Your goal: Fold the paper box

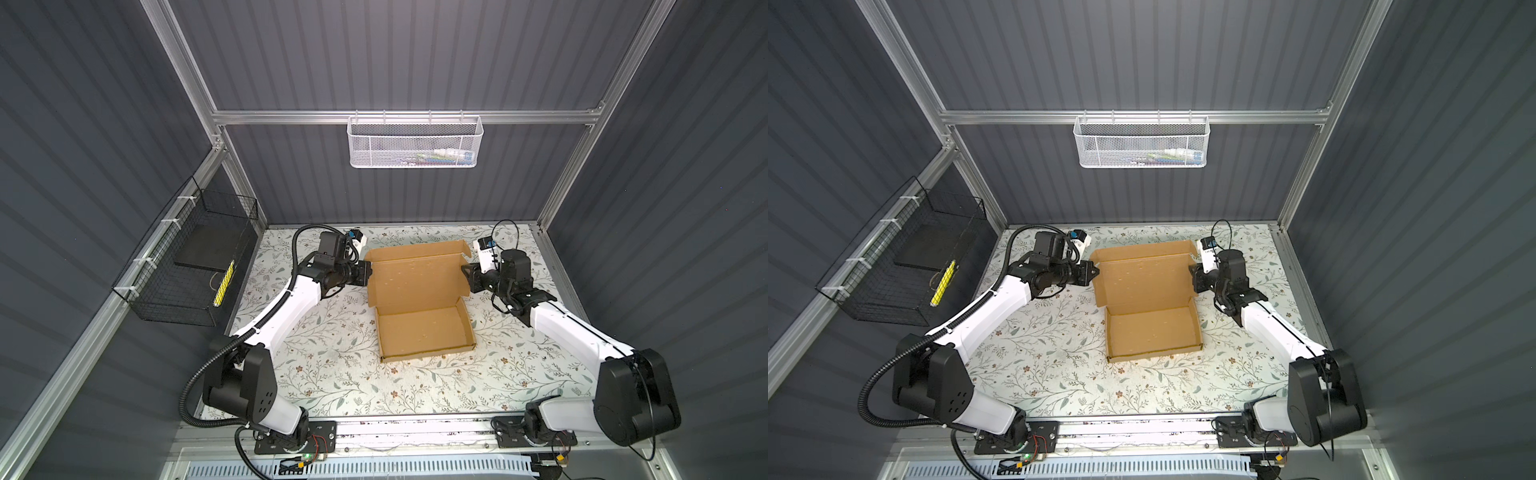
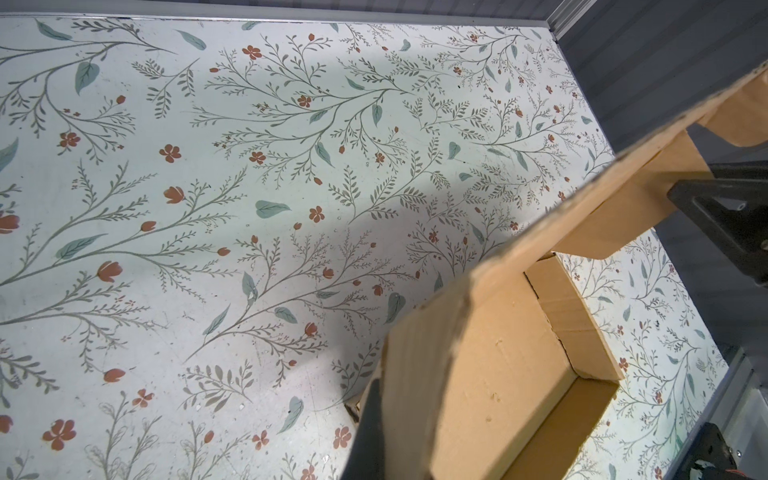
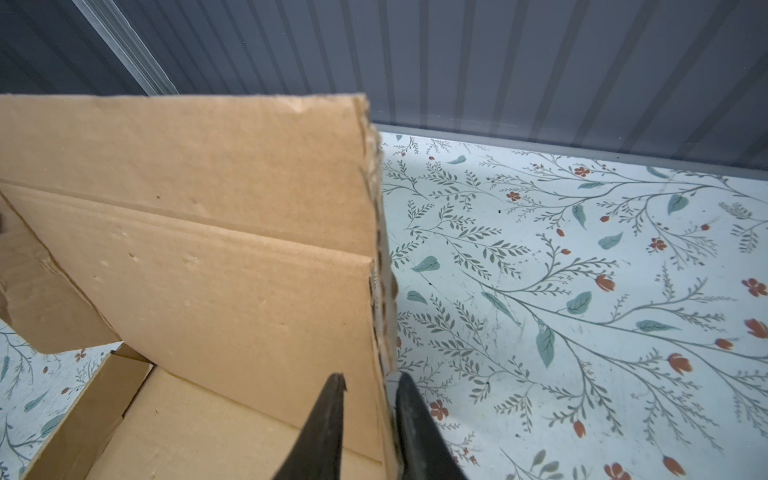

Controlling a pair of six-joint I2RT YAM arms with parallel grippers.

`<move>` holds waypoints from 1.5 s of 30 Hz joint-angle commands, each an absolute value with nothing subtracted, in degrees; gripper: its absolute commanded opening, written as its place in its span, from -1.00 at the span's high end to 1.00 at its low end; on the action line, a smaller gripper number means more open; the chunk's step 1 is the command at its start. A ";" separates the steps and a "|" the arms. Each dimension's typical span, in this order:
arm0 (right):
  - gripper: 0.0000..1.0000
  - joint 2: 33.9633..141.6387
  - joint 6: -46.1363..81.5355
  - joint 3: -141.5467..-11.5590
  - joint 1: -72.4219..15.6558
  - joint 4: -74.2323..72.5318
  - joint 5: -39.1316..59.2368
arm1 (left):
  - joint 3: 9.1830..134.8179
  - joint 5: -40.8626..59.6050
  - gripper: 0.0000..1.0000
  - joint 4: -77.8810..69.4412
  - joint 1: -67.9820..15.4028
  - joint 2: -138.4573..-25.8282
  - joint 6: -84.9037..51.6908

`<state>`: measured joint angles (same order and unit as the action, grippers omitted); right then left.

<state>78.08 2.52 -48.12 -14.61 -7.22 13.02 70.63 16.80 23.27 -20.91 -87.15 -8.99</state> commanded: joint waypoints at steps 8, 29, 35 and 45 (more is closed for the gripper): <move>0.73 78.08 1.49 -51.33 -14.77 -6.81 13.10 | 73.61 17.28 1.00 24.65 -20.79 -88.33 -6.82; 0.83 68.81 4.89 -39.99 -21.46 -11.05 2.91 | 73.48 8.94 1.00 15.98 -26.68 -88.96 -11.29; 0.83 66.63 6.90 -37.53 -24.30 -11.39 -0.27 | 69.92 6.96 1.00 13.19 -27.42 -86.68 -11.86; 0.83 65.16 9.01 -35.42 -29.53 -10.18 -6.68 | 64.01 6.13 1.00 10.95 -27.84 -83.05 -13.05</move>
